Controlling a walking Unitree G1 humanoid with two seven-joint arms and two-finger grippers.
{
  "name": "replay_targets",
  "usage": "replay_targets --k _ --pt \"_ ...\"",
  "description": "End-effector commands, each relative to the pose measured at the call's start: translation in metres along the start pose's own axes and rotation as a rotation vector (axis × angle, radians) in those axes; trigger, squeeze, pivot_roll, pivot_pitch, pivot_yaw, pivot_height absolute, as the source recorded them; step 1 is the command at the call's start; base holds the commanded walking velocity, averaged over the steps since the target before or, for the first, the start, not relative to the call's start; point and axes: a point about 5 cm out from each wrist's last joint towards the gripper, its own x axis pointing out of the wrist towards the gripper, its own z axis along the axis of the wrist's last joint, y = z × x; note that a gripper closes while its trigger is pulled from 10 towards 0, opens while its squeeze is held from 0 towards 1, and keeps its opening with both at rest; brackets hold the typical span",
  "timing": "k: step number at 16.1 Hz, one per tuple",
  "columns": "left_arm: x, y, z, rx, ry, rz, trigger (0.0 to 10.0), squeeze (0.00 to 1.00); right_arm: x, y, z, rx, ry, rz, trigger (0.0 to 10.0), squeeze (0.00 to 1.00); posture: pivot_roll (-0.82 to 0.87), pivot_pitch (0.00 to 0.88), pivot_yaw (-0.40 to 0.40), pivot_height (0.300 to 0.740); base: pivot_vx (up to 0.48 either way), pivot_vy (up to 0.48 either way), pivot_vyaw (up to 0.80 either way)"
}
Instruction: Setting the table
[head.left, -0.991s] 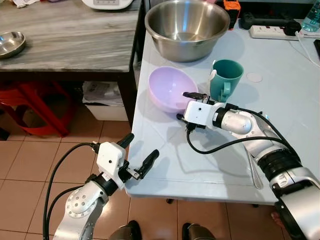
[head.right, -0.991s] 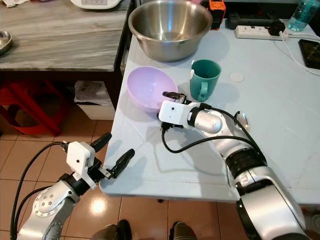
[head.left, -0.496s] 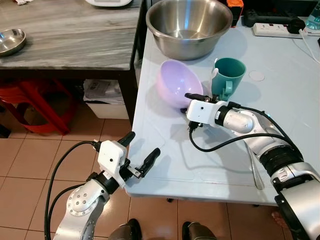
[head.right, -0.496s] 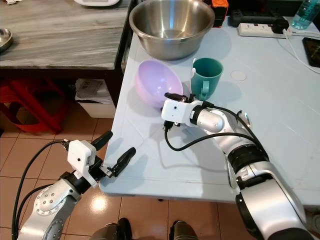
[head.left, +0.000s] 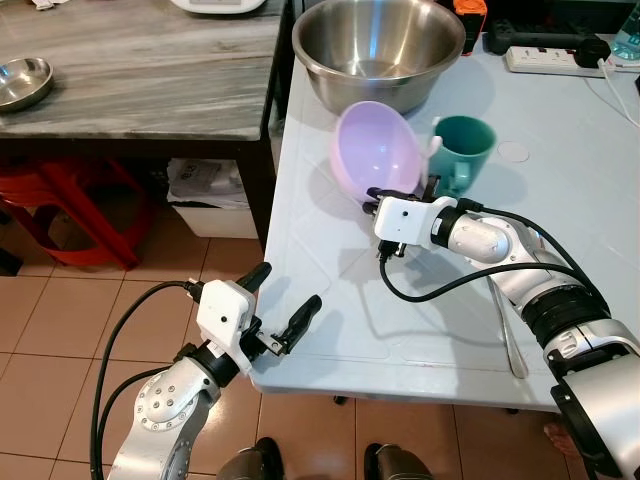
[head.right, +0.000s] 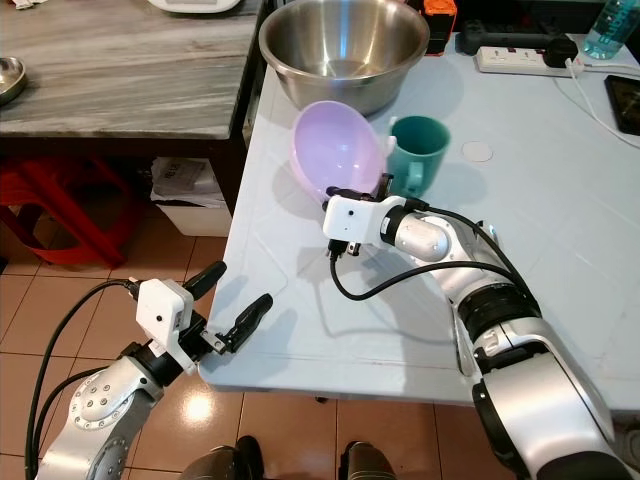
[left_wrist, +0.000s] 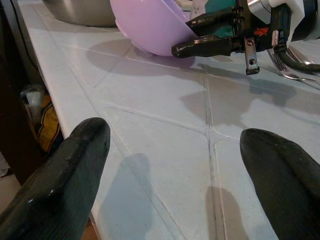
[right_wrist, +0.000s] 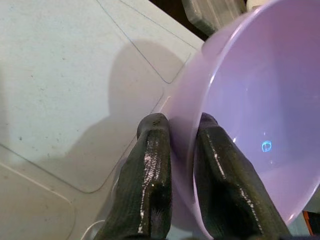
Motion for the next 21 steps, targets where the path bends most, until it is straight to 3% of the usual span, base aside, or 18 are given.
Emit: replay_targets --k 1,6,8,13,14,15,17,19,20,21 --pt "-0.002 0.000 -0.006 0.000 0.033 0.003 10.0 0.00 -0.001 -0.005 0.004 -0.021 -0.021 -0.016 0.0 0.00 -0.13 0.221 0.046 0.740 0.000 0.000 0.00" --pt "-0.002 0.001 -0.008 0.002 0.043 0.008 10.0 0.00 0.000 -0.004 0.005 -0.021 -0.036 -0.019 0.0 0.00 -0.13 0.220 0.048 0.740 0.000 0.000 0.00" --pt "-0.002 0.003 -0.009 0.006 0.049 0.015 10.0 0.00 0.001 -0.007 0.015 -0.026 -0.094 -0.037 0.0 0.00 -0.12 0.216 0.049 0.740 0.000 0.000 0.00" --pt "0.003 0.016 -0.003 0.043 0.015 0.135 10.0 0.00 -0.002 -0.014 0.050 0.147 -0.298 -0.159 0.0 0.00 -0.12 0.216 0.049 0.740 0.000 0.000 0.00" --pt "0.002 0.018 -0.002 0.050 0.001 0.166 10.0 0.00 -0.005 -0.009 0.053 0.193 -0.315 -0.178 0.0 0.00 -0.12 0.207 0.035 0.740 0.000 0.000 0.00" --pt "0.005 0.029 0.003 0.055 -0.018 0.271 10.0 0.00 -0.012 0.006 0.056 0.267 -0.324 -0.212 0.0 0.00 -0.13 0.202 0.034 0.740 0.000 0.000 0.00" --pt "0.009 0.042 0.005 0.046 -0.026 0.380 10.0 0.00 -0.022 0.022 0.060 0.341 -0.311 -0.257 0.0 0.00 -0.14 0.197 0.035 0.740 0.000 0.000 0.00" --pt "0.012 0.044 0.007 0.041 -0.036 0.393 10.0 0.00 -0.029 0.030 0.066 0.425 -0.291 -0.316 0.0 0.00 -0.15 0.192 0.035 0.740 0.000 0.000 0.00" --pt "0.014 0.044 0.007 0.035 -0.038 0.399 10.0 0.00 -0.032 0.034 0.069 0.472 -0.285 -0.345 2.4 0.00 -0.15 0.192 0.035 0.740 0.000 0.000 0.00" --pt "0.016 0.043 0.006 0.024 -0.040 0.401 10.0 0.00 -0.034 0.038 0.071 0.518 -0.274 -0.371 8.2 0.00 -0.15 0.192 0.035 0.740 0.000 0.000 0.00"
